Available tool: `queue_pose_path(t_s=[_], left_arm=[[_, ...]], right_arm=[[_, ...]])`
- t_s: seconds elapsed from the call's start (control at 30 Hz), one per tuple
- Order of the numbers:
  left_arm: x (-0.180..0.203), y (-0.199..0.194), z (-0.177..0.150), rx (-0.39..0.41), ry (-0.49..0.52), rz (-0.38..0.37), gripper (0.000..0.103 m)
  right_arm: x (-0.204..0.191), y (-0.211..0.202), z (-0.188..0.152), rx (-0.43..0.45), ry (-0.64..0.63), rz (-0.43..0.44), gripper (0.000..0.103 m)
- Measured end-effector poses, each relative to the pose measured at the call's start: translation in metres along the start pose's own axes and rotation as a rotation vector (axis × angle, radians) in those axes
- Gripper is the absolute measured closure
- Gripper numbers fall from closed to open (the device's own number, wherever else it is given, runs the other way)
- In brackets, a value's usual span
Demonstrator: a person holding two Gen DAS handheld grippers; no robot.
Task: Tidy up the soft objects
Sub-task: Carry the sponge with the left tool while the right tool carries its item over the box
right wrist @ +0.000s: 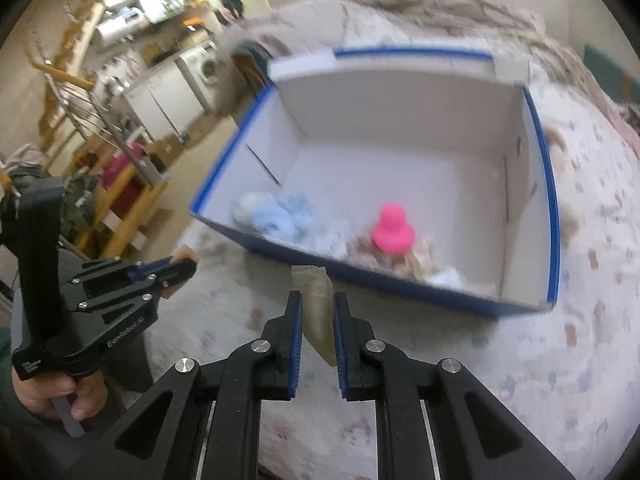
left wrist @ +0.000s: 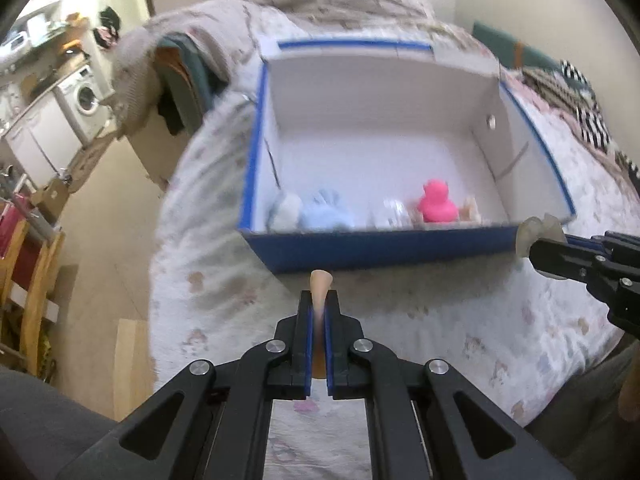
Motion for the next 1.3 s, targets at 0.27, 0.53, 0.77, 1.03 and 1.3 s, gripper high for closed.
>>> queue_pose_path(t_s=[0.27,0.53,0.77,1.03,1.3], left_arm=[[-0.02,-0.041,0.035,0.135,-0.055,0.01,0.098],[-0.035,-0.045,0.076,0.179,-0.086,0.023,0.098],[-0.03,-0.031,0.102,0.172,-0.075,0.018,0.098],[-0.016,-0.011,0.125,0.159,-0.045,0.003,0.098],[-0.001,0.025,0.141,0.131,-0.003,-0.004,0.098]], right_arm=[[-0.007,-0.026,0.031,0.165,-0.014,-0.001,0.087],[0.007,-0.032,0.046,0.216,0.015,-0.043,0.087],[0.018,-0.027,0.056,0.227,0.024,-0.059,0.087],[0.04,-0.015,0.074,0.219,0.075,-0.093,0.087],[0.059,0.016,0.089,0.164,0.083,-0.137,0.087]])
Point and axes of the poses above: each gripper's, at about its wrist camera, not at the fingertips, and y roughly the way its jaws point, x to its right, z to its top, the point moved 10 cm from there along y, roughly the way its jaws point, and after that the axes turned 1 degree about z, right-handed, at the moved point
